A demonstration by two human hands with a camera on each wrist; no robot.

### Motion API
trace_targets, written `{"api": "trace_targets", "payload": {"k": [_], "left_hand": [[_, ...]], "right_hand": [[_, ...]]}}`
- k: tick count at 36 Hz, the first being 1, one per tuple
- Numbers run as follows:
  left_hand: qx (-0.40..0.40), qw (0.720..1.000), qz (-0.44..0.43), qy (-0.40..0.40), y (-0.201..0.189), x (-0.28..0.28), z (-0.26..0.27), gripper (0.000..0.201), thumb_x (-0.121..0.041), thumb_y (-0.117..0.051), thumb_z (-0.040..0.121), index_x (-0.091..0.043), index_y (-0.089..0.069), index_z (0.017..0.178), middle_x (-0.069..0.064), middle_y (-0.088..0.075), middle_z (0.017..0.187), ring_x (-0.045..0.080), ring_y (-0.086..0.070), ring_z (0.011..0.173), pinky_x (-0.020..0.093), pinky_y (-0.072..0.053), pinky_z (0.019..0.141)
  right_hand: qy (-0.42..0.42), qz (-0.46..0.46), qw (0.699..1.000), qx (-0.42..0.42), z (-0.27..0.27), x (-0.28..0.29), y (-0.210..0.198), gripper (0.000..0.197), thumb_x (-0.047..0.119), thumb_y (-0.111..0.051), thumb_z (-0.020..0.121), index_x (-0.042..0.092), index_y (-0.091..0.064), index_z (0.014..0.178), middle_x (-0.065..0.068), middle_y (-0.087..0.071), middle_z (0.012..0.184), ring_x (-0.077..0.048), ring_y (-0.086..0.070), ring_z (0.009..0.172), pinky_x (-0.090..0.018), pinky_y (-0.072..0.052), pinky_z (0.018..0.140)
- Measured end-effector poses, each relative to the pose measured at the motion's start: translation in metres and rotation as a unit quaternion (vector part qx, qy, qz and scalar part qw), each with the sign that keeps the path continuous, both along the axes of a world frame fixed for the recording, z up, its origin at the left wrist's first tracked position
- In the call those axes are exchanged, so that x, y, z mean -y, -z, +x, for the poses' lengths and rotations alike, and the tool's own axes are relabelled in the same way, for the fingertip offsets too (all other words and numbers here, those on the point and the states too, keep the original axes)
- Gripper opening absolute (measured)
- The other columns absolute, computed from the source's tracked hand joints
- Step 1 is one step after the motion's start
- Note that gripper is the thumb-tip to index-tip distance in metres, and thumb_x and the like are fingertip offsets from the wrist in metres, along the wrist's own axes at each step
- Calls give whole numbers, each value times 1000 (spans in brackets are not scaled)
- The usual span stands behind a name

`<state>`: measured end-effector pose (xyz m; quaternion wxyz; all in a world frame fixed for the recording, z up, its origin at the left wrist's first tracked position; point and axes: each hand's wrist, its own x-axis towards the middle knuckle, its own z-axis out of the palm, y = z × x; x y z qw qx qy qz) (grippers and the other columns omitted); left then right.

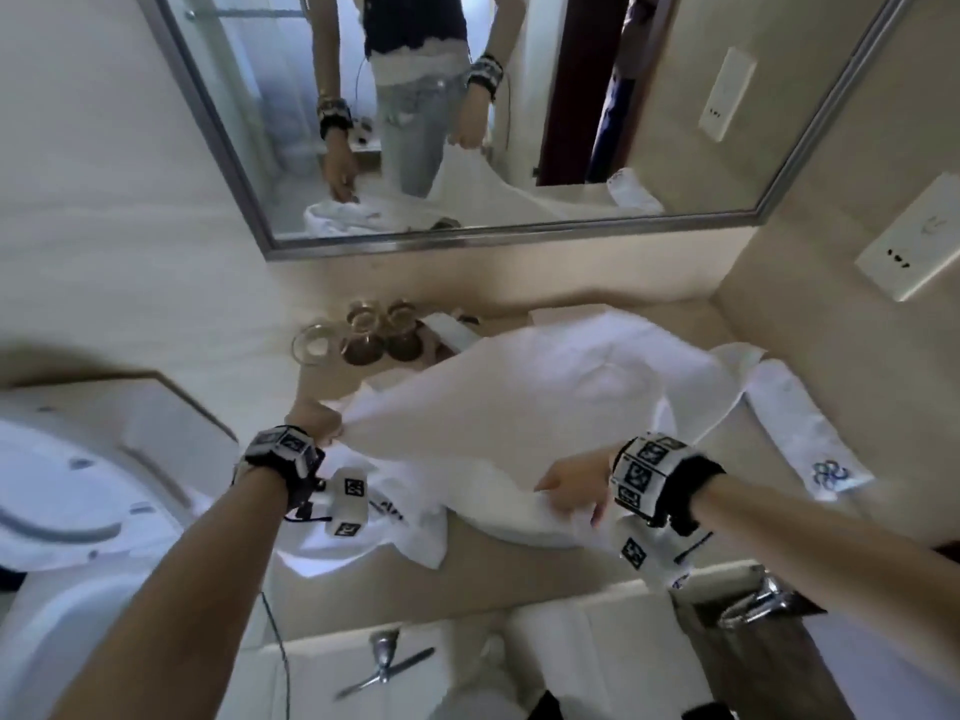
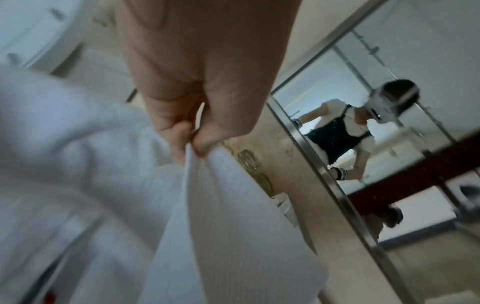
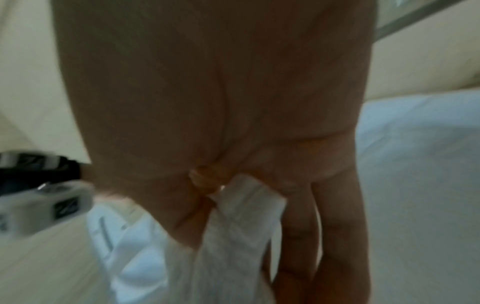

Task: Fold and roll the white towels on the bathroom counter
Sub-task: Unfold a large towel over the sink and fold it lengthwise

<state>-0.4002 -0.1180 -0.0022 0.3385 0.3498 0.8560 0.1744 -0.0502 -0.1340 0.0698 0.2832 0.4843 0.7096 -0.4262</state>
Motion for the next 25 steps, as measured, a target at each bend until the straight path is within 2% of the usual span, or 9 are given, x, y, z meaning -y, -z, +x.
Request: {"api": "trace_targets", "payload": {"k": [2,5,7,10,12,16,18,22,25], "left_hand": [[37,996,60,-49,3,12,5,25,-3,-60,80,-1,-54,55,15,-53,56,26,-54,62,32,-42,59],[60,986,134,-76,23,34,9,30,-20,-57,74,-2,-55,51,16,-49,54,24,-47,58,35,-38,59],[49,982,158,-86,28,43,13,29,-25,-53,72,-4,-50,52,14,-42,53,21,-38,56,33,-31,57],[35,983,160,-82,35,55,15,39,-13,-52,84,-11,-34,50,7,-29,51,19,-26,53,29,-21,55],[40,989,114,-83,44,66,11,45,-11,-54,87,-12,-31,49,6,-27,50,19,-25,51,29,-19,54],[49,995,-32,-81,62,91,2,29,-7,-53,86,-4,-49,57,11,-51,56,26,-49,59,28,-37,54],[48,996,-18,-77,65,97,0,30,-7,-53,84,-4,-48,54,9,-49,54,27,-50,64,29,-37,55],[62,992,63,-92,59,97,-5,29,-31,-47,66,-7,-42,51,5,-41,53,23,-41,58,29,-31,55],[67,992,76,-73,64,84,-15,33,-33,-52,70,-6,-50,53,10,-48,55,26,-46,61,32,-37,61]], "right_hand": [[-98,-13,995,19,-11,22,10,25,13,-43,93,23,-56,112,-4,-61,108,-22,-60,93,-24,-47,68],[-256,18,965,61,-20,59,20,42,19,-38,98,19,-47,139,-2,-49,141,-26,-48,127,-33,-41,96],[-326,15,943,70,-20,82,33,41,28,-38,98,20,-49,137,-3,-50,141,-27,-47,127,-38,-36,106],[-366,-9,928,77,-17,96,47,36,26,-40,98,13,-57,127,-8,-59,130,-28,-55,112,-39,-42,97],[-366,1,926,88,-13,92,57,35,16,-44,95,12,-56,127,-9,-58,130,-29,-54,117,-41,-42,99],[-346,10,930,123,1,79,67,36,7,-46,92,9,-55,127,-12,-56,132,-30,-51,123,-42,-39,103],[-306,26,944,120,6,74,71,36,7,-45,93,9,-55,127,-14,-56,131,-30,-51,123,-39,-39,103],[-175,116,972,111,8,64,68,41,7,-41,92,19,-49,131,-11,-54,132,-28,-53,122,-32,-42,98],[-103,163,977,92,4,53,67,41,7,-45,89,20,-48,127,-15,-56,124,-32,-57,114,-35,-44,86]]}}
